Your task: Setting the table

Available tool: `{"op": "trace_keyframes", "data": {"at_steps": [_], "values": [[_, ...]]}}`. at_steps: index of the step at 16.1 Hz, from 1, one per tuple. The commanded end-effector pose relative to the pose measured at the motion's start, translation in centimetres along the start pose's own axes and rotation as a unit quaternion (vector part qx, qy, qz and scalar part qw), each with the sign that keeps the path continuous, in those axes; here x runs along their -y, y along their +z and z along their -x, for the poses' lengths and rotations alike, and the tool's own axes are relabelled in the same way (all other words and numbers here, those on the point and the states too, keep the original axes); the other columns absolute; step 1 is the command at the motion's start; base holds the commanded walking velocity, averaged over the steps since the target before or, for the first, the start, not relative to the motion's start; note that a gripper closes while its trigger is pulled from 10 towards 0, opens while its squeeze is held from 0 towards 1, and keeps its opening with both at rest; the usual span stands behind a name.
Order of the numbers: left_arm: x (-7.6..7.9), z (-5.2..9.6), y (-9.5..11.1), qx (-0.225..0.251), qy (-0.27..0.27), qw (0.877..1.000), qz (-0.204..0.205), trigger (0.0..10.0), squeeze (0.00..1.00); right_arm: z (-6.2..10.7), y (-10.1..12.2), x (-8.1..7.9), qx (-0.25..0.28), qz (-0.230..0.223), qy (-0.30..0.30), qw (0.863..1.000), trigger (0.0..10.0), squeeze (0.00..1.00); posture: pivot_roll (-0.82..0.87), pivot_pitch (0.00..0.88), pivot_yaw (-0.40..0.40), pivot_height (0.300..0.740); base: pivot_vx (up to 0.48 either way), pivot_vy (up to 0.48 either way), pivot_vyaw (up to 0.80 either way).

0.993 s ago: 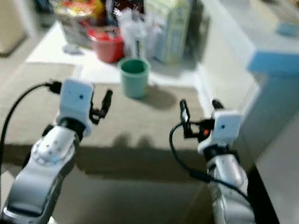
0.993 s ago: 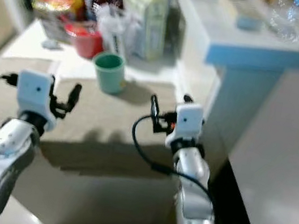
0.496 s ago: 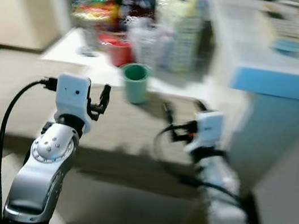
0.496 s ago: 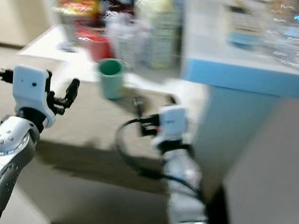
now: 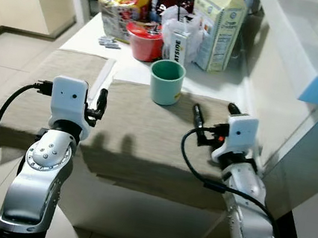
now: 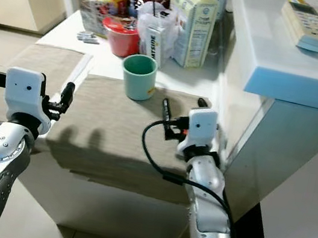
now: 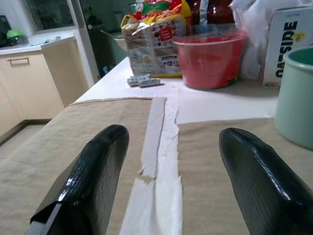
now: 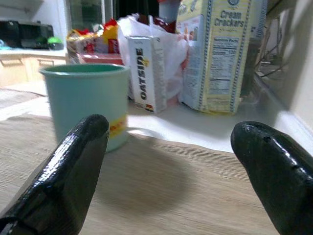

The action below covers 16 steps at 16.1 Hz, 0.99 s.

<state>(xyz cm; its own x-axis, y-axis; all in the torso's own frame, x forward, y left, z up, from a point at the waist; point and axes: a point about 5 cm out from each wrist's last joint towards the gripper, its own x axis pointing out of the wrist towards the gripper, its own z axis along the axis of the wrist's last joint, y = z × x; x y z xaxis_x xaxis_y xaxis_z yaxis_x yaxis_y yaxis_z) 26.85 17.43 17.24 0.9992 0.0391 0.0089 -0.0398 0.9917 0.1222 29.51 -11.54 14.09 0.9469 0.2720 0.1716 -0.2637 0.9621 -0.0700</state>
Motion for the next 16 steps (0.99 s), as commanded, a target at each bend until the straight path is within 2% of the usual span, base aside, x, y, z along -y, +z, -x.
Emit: {"op": "trace_keyframes", "data": {"at_steps": [1,3,5,6,9,11,13,16], "values": [[-0.3,-0.4,-0.3,-0.013,-0.010,1.000,-0.001,10.0,0.00,0.0,0.2,0.1,0.003,0.002,-0.003,1.000,10.0,0.00,-0.09,0.000,0.078,0.740,0.000,0.000,0.00],[-0.9,-1.1,-0.1,-0.015,-0.016,1.000,-0.002,10.0,0.00,-0.1,0.4,0.2,0.005,0.001,-0.005,1.000,10.0,0.00,-0.09,0.000,0.078,0.740,0.000,0.000,0.00],[-2.1,-2.9,0.6,-0.016,-0.042,0.999,0.010,10.0,0.00,0.0,0.6,0.1,0.011,-0.001,-0.003,1.000,10.0,0.00,-0.09,0.000,0.081,0.740,0.000,0.000,0.00],[-2.5,-3.3,0.8,-0.015,-0.040,0.999,0.009,10.0,0.00,0.1,0.6,0.1,0.012,-0.002,-0.003,1.000,10.0,0.00,-0.10,0.000,0.083,0.740,0.000,0.000,0.00],[-3.7,-5.6,1.3,-0.029,-0.067,0.997,0.014,10.0,0.00,0.4,0.8,0.0,0.014,-0.004,-0.001,1.000,10.0,0.00,-0.11,0.000,0.088,0.740,0.000,0.000,0.00],[-3.7,-7.7,2.5,-0.023,-0.105,0.994,-0.007,10.0,0.00,0.8,0.7,-0.1,0.010,-0.007,-0.002,1.000,10.0,0.00,-0.12,0.018,0.097,0.740,0.000,0.000,0.00],[-4.0,-8.8,2.6,-0.029,-0.124,0.992,-0.012,10.0,0.00,1.3,0.8,-0.1,0.008,-0.009,-0.005,1.000,10.0,0.00,-0.14,0.036,0.104,0.740,0.000,0.000,0.00],[-4.0,-10.5,3.3,-0.028,-0.172,0.983,-0.060,10.0,0.00,2.3,0.9,-0.1,0.004,-0.008,-0.014,1.000,10.0,0.00,-0.17,0.062,0.116,0.740,0.000,0.000,0.00]]}}
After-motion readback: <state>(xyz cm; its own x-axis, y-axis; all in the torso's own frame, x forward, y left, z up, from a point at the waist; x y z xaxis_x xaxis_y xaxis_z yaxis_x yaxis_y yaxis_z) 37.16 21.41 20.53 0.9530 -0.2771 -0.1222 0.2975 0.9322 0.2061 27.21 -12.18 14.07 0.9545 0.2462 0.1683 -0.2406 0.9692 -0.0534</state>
